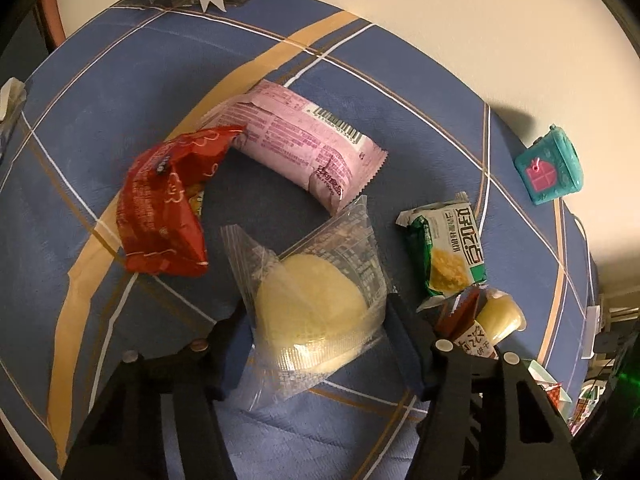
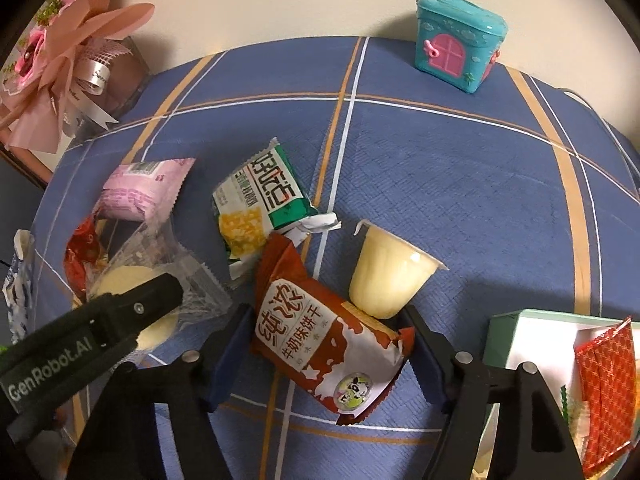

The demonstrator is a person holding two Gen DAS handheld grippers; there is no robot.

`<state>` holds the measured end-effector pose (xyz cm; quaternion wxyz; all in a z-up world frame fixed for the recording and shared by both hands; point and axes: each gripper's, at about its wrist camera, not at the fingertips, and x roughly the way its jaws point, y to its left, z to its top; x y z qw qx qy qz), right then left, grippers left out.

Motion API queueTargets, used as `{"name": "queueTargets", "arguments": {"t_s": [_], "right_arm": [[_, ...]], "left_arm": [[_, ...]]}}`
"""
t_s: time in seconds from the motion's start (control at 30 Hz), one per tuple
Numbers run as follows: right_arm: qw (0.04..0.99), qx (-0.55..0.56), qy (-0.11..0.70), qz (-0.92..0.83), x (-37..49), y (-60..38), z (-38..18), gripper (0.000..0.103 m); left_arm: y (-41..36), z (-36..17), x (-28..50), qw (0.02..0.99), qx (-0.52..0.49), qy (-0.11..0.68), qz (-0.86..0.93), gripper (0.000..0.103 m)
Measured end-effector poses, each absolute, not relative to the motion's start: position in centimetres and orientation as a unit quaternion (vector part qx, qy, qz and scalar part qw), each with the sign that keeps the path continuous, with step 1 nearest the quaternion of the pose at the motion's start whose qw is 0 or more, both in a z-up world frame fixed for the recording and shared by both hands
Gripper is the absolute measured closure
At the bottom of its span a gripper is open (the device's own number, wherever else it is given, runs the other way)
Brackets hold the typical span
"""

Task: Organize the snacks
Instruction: 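Grasp the wrapped round bun with left gripper while right grasps red-white milk biscuit bag, then carry the bun and milk biscuit bag over the tray and release both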

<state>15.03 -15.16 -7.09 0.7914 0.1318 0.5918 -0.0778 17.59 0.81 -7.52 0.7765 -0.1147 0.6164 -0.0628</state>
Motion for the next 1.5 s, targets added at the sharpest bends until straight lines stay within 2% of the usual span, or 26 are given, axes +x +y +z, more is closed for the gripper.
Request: {"name": "queueTargets", "arguments": {"t_s": [0.57,0.93,1.5], "right_arm": [[0.802,0.149,0.571,-0.092,12.4,-17.2,-1.6,0.028],[0.794,0.174,0.562,-0.153,7.8,-23.0,1.7,0.028],[0.779,0.211,0.539,-0.24,-3.3,-30.1,4.7,0.028]], "left_arm": [[2.0,-2.0,14.5,0.798,-0.119,0.586,-0.074,0.039],[-2.0,-0.2,11.3,0.805,-0.095,0.577,-0.103,0.039],[-12.2,1.3,2.5,0.792,0.017,0.568,-0.224,0.039]]}}
